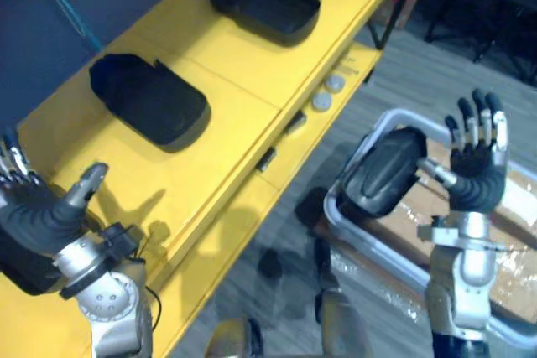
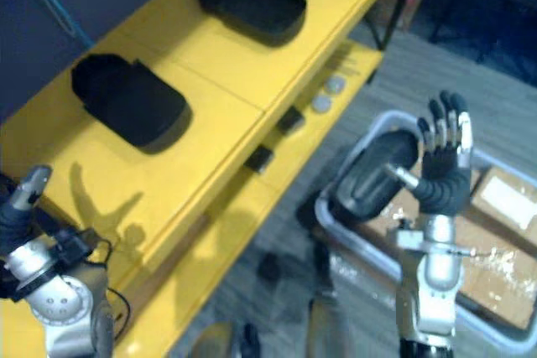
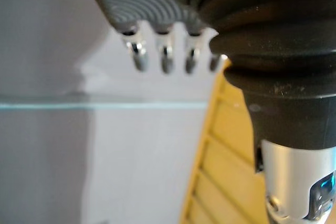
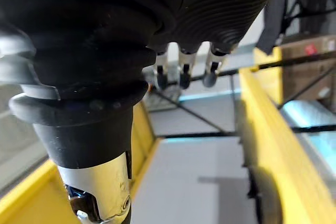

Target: Walk over and take plastic housings, then place them on the shelf

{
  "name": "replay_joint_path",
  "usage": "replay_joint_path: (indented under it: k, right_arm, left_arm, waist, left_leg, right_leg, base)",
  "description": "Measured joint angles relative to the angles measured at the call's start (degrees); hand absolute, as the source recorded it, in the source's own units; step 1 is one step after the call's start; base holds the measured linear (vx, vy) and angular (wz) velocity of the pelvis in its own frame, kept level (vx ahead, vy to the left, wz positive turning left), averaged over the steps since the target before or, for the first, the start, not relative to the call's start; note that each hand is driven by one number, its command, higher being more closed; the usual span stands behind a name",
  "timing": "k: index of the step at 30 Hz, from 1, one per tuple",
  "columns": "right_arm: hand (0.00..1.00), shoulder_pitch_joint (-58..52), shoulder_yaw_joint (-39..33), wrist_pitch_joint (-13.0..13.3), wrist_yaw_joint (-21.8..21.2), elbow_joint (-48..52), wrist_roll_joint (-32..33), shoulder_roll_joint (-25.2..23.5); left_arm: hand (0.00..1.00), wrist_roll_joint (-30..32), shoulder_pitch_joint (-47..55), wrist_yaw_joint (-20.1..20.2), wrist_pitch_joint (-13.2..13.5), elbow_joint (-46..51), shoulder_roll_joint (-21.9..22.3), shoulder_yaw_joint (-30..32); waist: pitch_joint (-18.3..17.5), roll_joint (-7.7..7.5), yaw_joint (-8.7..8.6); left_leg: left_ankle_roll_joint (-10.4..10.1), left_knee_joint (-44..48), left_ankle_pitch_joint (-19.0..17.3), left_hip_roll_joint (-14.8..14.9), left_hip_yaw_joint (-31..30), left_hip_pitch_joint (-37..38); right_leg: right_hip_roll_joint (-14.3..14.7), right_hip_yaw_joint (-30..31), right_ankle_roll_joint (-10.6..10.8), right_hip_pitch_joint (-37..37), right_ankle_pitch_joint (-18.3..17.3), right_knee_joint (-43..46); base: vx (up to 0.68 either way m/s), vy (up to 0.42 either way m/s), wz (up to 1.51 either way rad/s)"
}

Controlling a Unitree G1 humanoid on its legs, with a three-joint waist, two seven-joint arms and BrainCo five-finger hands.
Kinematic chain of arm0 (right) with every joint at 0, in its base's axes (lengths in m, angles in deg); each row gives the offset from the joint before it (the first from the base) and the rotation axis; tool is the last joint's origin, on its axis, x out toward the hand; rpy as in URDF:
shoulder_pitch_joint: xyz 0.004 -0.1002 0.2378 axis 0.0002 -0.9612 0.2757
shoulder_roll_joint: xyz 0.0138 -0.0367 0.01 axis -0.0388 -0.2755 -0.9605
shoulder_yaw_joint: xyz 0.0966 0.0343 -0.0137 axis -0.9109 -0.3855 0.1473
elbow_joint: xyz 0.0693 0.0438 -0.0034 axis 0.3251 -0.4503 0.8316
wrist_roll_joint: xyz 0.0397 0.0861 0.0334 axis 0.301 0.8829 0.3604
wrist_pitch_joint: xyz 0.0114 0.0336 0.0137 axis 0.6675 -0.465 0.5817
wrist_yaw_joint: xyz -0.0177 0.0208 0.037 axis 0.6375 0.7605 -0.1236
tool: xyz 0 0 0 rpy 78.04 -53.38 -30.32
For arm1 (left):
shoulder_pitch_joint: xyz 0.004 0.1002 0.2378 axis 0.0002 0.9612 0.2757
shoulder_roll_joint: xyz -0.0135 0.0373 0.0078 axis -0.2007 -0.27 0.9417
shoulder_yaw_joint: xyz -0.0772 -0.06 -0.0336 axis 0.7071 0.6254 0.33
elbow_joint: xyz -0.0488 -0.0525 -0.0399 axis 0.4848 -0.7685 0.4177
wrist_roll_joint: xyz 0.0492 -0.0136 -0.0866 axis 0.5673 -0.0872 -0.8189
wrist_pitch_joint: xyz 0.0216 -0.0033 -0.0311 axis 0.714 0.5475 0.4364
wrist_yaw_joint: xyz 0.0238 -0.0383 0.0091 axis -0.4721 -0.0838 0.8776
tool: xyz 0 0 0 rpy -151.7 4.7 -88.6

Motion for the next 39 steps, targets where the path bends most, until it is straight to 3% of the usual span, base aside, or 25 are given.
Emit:
replay_joint_path:
  k: [2,3,6,9,12,13,15,16,17,18,19,20,22,24,27,28,30,31,33,34,36,37,39]
  right_arm:
    - [0.0,3.1,0.2,1.0,2.0,-1.0,-1.1,0.2]
    - [0.0,4.9,0.7,1.8,3.2,-1.8,-2.1,0.4]
    - [0.0,6.1,2.4,2.6,5.8,-2.1,-3.3,0.8]
    - [0.0,3.4,4.0,2.4,8.5,0.6,-4.3,0.5]
    - [0.0,-4.1,3.6,2.3,11.4,6.8,-3.7,-1.9]
    - [0.0,-7.9,3.4,2.6,11.3,7.2,-2.0,-3.7]
    - [0.0,-12.6,2.9,2.5,8.8,7.0,0.1,-6.0]
    - [0.0,-15.2,3.1,2.4,6.8,6.8,0.6,-6.4]
    - [0.0,-16.3,3.1,2.4,4.7,6.7,0.6,-6.5]
    - [0.0,-16.7,3.0,2.5,4.0,6.6,0.7,-6.6]
    - [0.0,-16.9,2.2,2.7,3.0,6.1,0.7,-6.6]
    - [0.0,-16.8,1.9,3.0,2.9,4.8,0.5,-6.5]
    - [0.0,-16.5,2.4,3.0,2.7,3.0,0.4,-6.5]
    - [0.0,-14.3,4.2,2.8,2.5,1.1,-0.8,-6.5]
    - [0.0,-10.5,6.3,1.9,2.8,-0.4,-2.1,-6.7]
    - [0.0,-10.0,6.4,0.6,3.0,-0.4,-3.0,-6.6]
    - [0.0,-9.8,6.2,-1.2,3.1,-0.7,-3.0,-6.6]
    - [0.0,-11.0,5.9,-2.4,3.0,-0.9,-2.9,-6.6]
    - [0.0,-12.2,5.2,-2.9,2.8,-0.9,-2.9,-6.6]
    - [0.0,-12.4,3.7,-4.0,2.8,-0.9,-3.0,-6.5]
    - [0.0,-12.2,1.1,-5.5,3.2,-1.1,-2.9,-5.5]
    - [0.0,-11.6,-0.2,-6.6,3.2,-2.8,-2.9,-4.2]
    - [0.0,-11.5,-1.2,-7.3,3.3,-5.4,-2.9,-3.4]
  left_arm:
    - [0.0,1.9,-4.0,-2.7,1.0,-1.9,0.0,-0.2]
    - [0.0,2.4,-5.3,-4.4,1.6,-2.6,0.0,-1.0]
    - [0.0,5.6,-6.5,-6.6,1.7,-3.2,0.2,-5.0]
    - [0.0,6.7,-6.1,-5.9,2.0,-1.6,0.3,-7.6]
    - [0.0,6.7,-4.2,-1.3,3.1,1.4,0.5,-10.6]
    - [0.0,6.7,-2.9,0.5,3.5,1.8,0.0,-11.3]
    - [0.0,6.8,-1.3,0.6,3.2,2.4,-0.4,-10.9]
    - [0.0,6.8,-1.1,0.0,2.4,2.5,-0.4,-9.6]
    - [0.0,6.7,-1.2,-0.3,1.8,2.7,-0.9,-7.1]
    - [0.0,6.6,-1.8,-0.3,1.4,2.7,-1.3,-6.3]
    - [0.0,6.5,-2.0,-0.3,1.1,2.8,-2.0,-5.1]
    - [0.0,6.1,-1.8,0.0,0.9,2.8,-2.3,-4.7]
    - [0.0,5.4,-1.3,0.4,0.6,2.9,-2.3,-4.0]
    - [0.0,5.1,0.5,0.6,0.2,2.9,-2.1,-1.5]
    - [0.0,3.9,3.3,0.5,-0.7,2.5,-1.7,1.4]
    - [0.0,3.9,3.2,0.4,-1.0,1.6,-1.1,1.6]
    - [0.0,3.9,3.0,0.1,-1.0,0.7,0.4,1.6]
    - [0.0,3.9,2.6,-0.3,-0.9,-0.3,0.6,1.6]
    - [0.0,3.7,2.6,-1.0,-0.7,-0.8,0.7,1.6]
    - [0.0,3.0,2.6,-0.6,-0.5,-1.0,1.2,1.4]
    - [0.0,1.0,2.8,1.8,-0.5,-1.0,2.5,0.4]
    - [0.0,0.2,4.3,4.1,-0.9,-1.8,3.1,-2.2]
    - [0.0,-1.3,7.0,7.6,-1.8,-2.8,3.3,-6.2]
  waist:
    - [2.8,-0.06,0.08]
    - [3.5,0.07,0.08]
    - [3.9,0.06,0.15]
    - [3.9,0.16,0.44]
    - [4.0,0.42,0.22]
    - [3.9,0.42,-0.02]
    - [4.1,0.13,-0.01]
    - [4.1,0.07,-0.07]
    - [4.1,0.39,-0.72]
    - [4.1,0.13,-1.83]
    - [3.5,-0.22,-3.28]
    - [1.9,-0.17,-3.5]
    - [-1.3,-0.45,-2.5]
    - [-4.0,-1.27,-0.97]
    - [-5.9,-3.15,1.43]
    - [-5.9,-3.28,1.75]
    - [-6.0,-2.79,1.51]
    - [-6.1,-2.83,1.2]
    - [-6.1,-3.07,0.81]
    - [-6.0,-2.86,0.0]
    - [-5.5,-1.2,-0.18]
    - [-4.8,-0.35,-0.52]
    - [-4.9,-0.15,-0.72]
  left_leg:
    - [-0.3,3.8,-1.9,0.3,-1.1,-2.0]
    - [-0.8,6.3,-3.1,1.1,-1.9,-3.4]
    - [-2.8,11.1,-4.7,3.2,-4.0,-5.1]
    - [-3.5,15.8,-5.0,5.2,-4.9,-3.6]
    - [-3.9,19.9,-4.6,6.4,-4.6,-1.8]
    - [-1.9,17.5,-6.3,6.8,-2.1,1.2]
    - [-1.4,10.7,-8.0,5.5,4.1,7.9]
    - [0.3,6.0,-6.8,4.0,7.8,10.9]
    - [1.7,1.1,-4.5,3.3,11.2,13.7]
    - [2.6,-0.6,-3.4,2.3,12.1,14.8]
    - [3.9,-3.7,-1.4,0.8,13.5,16.3]
    - [4.8,-6.3,0.4,-0.1,14.8,16.5]
    - [5.5,-11.2,3.7,-1.4,17.6,16.3]
    - [5.6,-14.6,6.0,-2.5,21.3,15.0]
    - [5.7,-12.8,6.3,-2.6,26.9,11.4]
    - [5.7,-11.4,6.3,-2.0,26.9,9.7]
    - [5.8,-9.3,6.3,-0.4,27.0,8.8]
    - [5.8,-6.9,6.3,1.3,26.8,8.7]
    - [5.7,-3.8,6.3,2.8,26.7,8.4]
    - [5.5,-0.2,6.1,4.7,26.1,7.3]
    - [5.4,4.9,6.1,8.2,24.2,5.2]
    - [3.1,9.6,6.2,10.2,20.7,2.5]
    - [1.4,4.3,6.7,9.5,17.3,3.0]
  right_leg:
    - [-0.2,-0.1,0.4,-3.7,-0.3,7.5]
    - [-0.1,-0.8,1.9,-6.3,-1.6,12.3]
    - [-0.1,-3.0,2.4,-10.7,-8.6,24.7]
    - [0.1,-3.8,1.6,-10.1,-13.1,32.0]
    - [1.9,-2.3,1.8,-6.5,-12.9,31.1]
    - [3.2,-1.3,2.2,-4.7,-11.5,29.5]
    - [3.7,-3.4,0.3,-3.9,-5.0,26.6]
    - [3.1,-9.0,-2.1,-2.2,3.5,20.6]
    - [2.9,-12.2,-1.1,-0.2,5.9,18.5]
    - [1.1,-14.4,-3.1,-0.5,1.1,25.0]
    - [-2.4,-16.7,-4.6,-0.3,-8.5,38.1]
    - [-4.8,-18.2,-3.9,1.2,-14.9,45.5]
    - [-7.7,-20.2,-2.9,5.8,-20.9,47.9]
    - [-10.1,-21.8,-2.1,10.8,-24.1,44.2]
    - [-13.7,-23.3,-0.4,17.0,-24.7,32.6]
    - [-13.0,-23.7,1.3,17.0,-25.0,29.4]
    - [-11.9,-23.2,1.8,16.5,-24.7,28.8]
    - [-11.6,-22.9,3.1,16.0,-25.7,29.9]
    - [-11.0,-22.9,3.4,16.3,-25.0,25.9]
    - [-9.7,-22.9,5.6,17.2,-24.1,23.8]
    - [-6.9,-22.6,5.2,17.8,-23.5,21.5]
    - [-5.7,-21.7,4.4,18.3,-23.1,20.5]
    - [-5.5,-20.1,4.2,18.1,-22.5,19.9]
  base:
    - [-0.04,-0.045,0.24]
    - [0.02,-0.089,0.24]
    - [0.12,-0.149,0.37]
    - [0.15,-0.123,0.11]
    - [0.09,0.051,-0.36]
    - [-0.02,0.218,-1.01]
    - [-0.1,0.177,-1.4]
    - [-0.29,0.152,-1.61]
    - [-0.36,0.183,-1.41]
    - [-0.33,0.135,-0.89]
    - [-0.29,0.138,-0.52]
    - [-0.26,0.129,-0.51]
    - [-0.16,0.088,-0.68]
    - [-0.12,0.056,-1.1]
    - [-0.11,-0.049,-1.1]
    - [-0.11,-0.154,-0.83]
    - [-0.09,-0.152,-0.51]
    - [-0.08,-0.151,-0.44]
    - [-0.09,-0.131,-0.31]
    - [-0.06,-0.211,-0.34]
    - [-0.03,-0.212,-0.41]
    - [-0.05,-0.097,-0.45]
    - [-0.03,-0.059,-0.55]
